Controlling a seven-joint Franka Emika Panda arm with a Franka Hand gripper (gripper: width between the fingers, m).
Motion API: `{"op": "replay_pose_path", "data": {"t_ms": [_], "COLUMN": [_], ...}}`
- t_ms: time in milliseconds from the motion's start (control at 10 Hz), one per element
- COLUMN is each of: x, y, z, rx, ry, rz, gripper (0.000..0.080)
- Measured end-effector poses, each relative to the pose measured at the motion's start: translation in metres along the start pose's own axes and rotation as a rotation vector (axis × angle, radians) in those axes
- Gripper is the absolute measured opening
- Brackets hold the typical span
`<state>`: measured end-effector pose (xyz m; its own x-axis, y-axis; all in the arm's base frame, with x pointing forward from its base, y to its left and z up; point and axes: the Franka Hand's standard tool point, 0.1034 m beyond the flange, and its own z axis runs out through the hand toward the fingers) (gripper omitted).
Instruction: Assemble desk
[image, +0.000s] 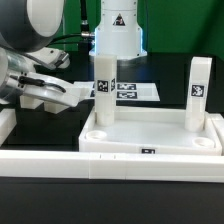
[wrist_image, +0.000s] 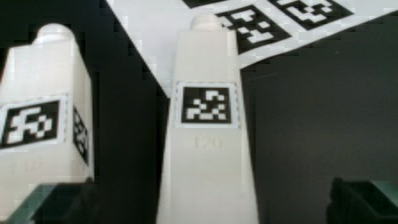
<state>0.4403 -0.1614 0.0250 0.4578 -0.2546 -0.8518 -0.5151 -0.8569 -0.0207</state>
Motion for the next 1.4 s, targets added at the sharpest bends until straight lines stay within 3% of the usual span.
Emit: {"op": "replay_pose_path", "data": {"t_ms": [200,800,1100,1400], "x": [-0.002,0.002,0.001,0.009], "y": [0.004,0.002,-0.009,-0.006], "z": [0.003,-0.003,-0.006,-0.002], "rx": [0.007,0.002,-0.010,-0.013], "ry": [-0.060,-0.032,-0.022,0.005], "rz": [0.008,0.002,-0.006,-0.002], "gripper": [0.0649,0.0649,0.0649,0.0649]}}
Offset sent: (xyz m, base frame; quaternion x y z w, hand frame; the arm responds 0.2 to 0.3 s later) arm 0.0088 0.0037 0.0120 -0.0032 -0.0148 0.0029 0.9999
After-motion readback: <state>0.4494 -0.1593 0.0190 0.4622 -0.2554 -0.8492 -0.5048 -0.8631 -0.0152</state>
